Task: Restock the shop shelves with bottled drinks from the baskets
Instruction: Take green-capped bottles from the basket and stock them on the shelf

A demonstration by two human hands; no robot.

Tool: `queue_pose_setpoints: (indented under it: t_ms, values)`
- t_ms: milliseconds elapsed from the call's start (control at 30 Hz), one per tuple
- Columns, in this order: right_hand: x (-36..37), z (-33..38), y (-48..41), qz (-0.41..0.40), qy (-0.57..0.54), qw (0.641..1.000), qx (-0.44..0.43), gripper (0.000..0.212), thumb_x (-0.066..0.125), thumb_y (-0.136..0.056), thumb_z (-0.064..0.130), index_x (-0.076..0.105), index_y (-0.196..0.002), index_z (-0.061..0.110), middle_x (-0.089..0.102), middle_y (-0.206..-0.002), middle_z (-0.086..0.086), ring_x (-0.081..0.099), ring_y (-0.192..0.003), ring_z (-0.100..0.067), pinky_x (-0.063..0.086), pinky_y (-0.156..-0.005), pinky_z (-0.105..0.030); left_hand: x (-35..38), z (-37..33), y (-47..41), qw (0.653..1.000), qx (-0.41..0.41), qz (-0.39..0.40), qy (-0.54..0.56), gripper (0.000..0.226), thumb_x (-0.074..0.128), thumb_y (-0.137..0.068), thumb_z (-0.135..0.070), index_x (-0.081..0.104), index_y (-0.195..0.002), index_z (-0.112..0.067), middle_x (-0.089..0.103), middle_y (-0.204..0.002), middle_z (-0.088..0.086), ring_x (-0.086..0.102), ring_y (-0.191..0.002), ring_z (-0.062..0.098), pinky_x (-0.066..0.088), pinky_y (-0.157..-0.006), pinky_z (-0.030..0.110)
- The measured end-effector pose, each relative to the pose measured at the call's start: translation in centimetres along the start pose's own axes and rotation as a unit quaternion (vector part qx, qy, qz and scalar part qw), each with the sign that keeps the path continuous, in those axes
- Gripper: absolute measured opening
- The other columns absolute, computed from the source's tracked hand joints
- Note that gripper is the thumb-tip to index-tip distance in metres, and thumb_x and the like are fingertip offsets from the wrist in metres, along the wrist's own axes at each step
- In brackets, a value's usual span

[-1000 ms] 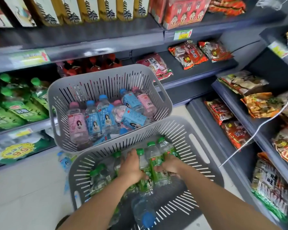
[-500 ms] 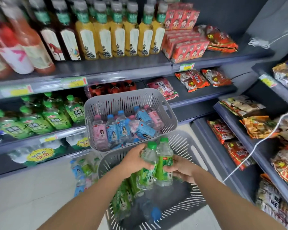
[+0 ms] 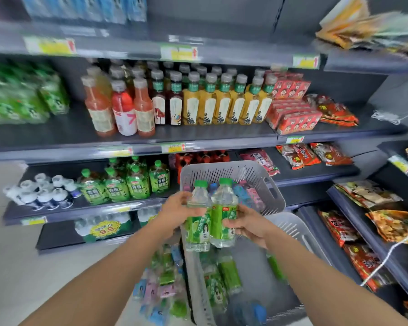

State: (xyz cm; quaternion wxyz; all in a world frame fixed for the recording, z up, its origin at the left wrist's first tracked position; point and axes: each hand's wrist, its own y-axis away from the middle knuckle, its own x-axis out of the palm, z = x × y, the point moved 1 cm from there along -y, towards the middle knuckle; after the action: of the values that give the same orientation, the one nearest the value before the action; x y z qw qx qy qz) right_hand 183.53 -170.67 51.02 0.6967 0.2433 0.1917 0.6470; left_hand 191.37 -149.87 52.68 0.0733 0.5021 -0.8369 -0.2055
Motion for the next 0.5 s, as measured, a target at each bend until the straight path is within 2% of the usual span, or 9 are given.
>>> queue_pose_setpoints:
  t_ms: [67, 100, 167, 233, 300, 367, 433, 467, 500]
  values:
    - [3.3, 1.7, -0.5, 0.002, 0.017, 1.0, -0.022, 0.062, 0.081, -0.07, 0.006, 0.051, -0.123, 0.021, 0.066, -0.118, 0.001, 0.061, -0.108, -0.022, 0.043, -0.094, -0.038, -3.3, -0.6, 1.0, 0.999, 0.0, -0.031, 0.018, 0.062, 0.086, -0.069, -0.02, 0.053, -0.122, -0.015, 0.059, -0.122, -0.001, 0.058, -0.11, 0.021, 0.05, -0.093, 0.041]
    - [4.9, 2.4, -0.8, 0.005, 0.024, 0.999, -0.033, 0.063, 0.08, -0.071, 0.006, 0.052, -0.125, 0.019, 0.066, -0.118, 0.001, 0.061, -0.108, -0.023, 0.044, -0.095, -0.038, -5.0, -0.8, 1.6, 0.999, 0.001, -0.043, 0.027, 0.061, 0.085, -0.07, -0.018, 0.052, -0.122, -0.016, 0.056, -0.121, -0.003, 0.056, -0.111, 0.021, 0.05, -0.092, 0.041]
    - [8.2, 3.8, -1.3, 0.012, 0.03, 0.998, -0.047, 0.059, 0.079, -0.072, 0.005, 0.053, -0.123, 0.017, 0.066, -0.117, 0.002, 0.061, -0.114, -0.025, 0.042, -0.106, -0.044, -8.6, -1.1, 2.9, 0.997, 0.008, -0.07, 0.042, 0.066, 0.083, -0.072, -0.017, 0.05, -0.129, -0.015, 0.053, -0.124, 0.0, 0.054, -0.113, 0.022, 0.049, -0.088, 0.039]
    - [11.1, 5.1, -1.8, 0.022, 0.03, 0.998, -0.057, 0.055, 0.078, -0.073, 0.003, 0.049, -0.12, 0.01, 0.061, -0.118, 0.006, 0.057, -0.119, -0.025, 0.038, -0.11, -0.047, -11.9, -1.3, 4.1, 0.994, 0.017, -0.088, 0.057, 0.072, 0.083, -0.073, -0.018, 0.047, -0.135, -0.015, 0.051, -0.129, 0.004, 0.053, -0.114, 0.024, 0.049, -0.088, 0.039]
    - [14.4, 6.4, -2.4, 0.043, 0.03, 0.996, -0.066, 0.065, 0.081, -0.068, 0.006, 0.045, -0.122, 0.011, 0.056, -0.123, 0.005, 0.053, -0.12, -0.022, 0.038, -0.11, -0.044, -15.6, -1.3, 5.5, 0.991, 0.03, -0.109, 0.07, 0.076, 0.082, -0.073, -0.018, 0.044, -0.139, -0.014, 0.049, -0.132, 0.006, 0.053, -0.115, 0.026, 0.049, -0.087, 0.039]
    - [17.9, 7.8, -3.4, 0.053, 0.046, 0.994, -0.078, 0.091, 0.087, -0.054, 0.017, 0.043, -0.134, 0.013, 0.055, -0.133, -0.001, 0.054, -0.121, -0.022, 0.041, -0.108, -0.042, -19.4, -1.3, 6.9, 0.987, 0.039, -0.131, 0.086, 0.076, 0.082, -0.073, -0.017, 0.044, -0.139, -0.013, 0.05, -0.133, 0.006, 0.055, -0.113, 0.026, 0.051, -0.088, 0.041]
    - [21.5, 9.0, -4.2, 0.059, 0.06, 0.992, -0.091, 0.107, 0.093, -0.042, 0.028, 0.045, -0.136, 0.017, 0.055, -0.135, 0.0, 0.057, -0.12, -0.022, 0.044, -0.105, -0.042, -23.1, -1.3, 8.3, 0.983, 0.041, -0.153, 0.094, 0.072, 0.084, -0.071, -0.017, 0.049, -0.134, -0.014, 0.055, -0.128, 0.004, 0.059, -0.109, 0.025, 0.053, -0.09, 0.044]
    - [23.2, 9.7, -4.6, 0.063, 0.071, 0.991, -0.091, 0.106, 0.096, -0.038, 0.032, 0.049, -0.133, 0.019, 0.056, -0.134, 0.0, 0.057, -0.119, -0.021, 0.045, -0.105, -0.043, -24.9, -1.2, 8.8, 0.981, 0.041, -0.16, 0.098, 0.067, 0.084, -0.07, -0.018, 0.052, -0.129, -0.016, 0.059, -0.123, 0.003, 0.061, -0.107, 0.026, 0.053, -0.092, 0.047]
    - [25.0, 10.4, -5.0, 0.071, 0.077, 0.99, -0.097, 0.094, 0.096, -0.042, 0.031, 0.053, -0.125, 0.021, 0.058, -0.133, 0.0, 0.058, -0.117, -0.021, 0.045, -0.105, -0.044, -26.6, -1.1, 9.5, 0.98, 0.039, -0.165, 0.101, 0.062, 0.085, -0.069, -0.017, 0.056, -0.123, -0.017, 0.063, -0.119, 0.003, 0.063, -0.105, 0.027, 0.052, -0.093, 0.05]
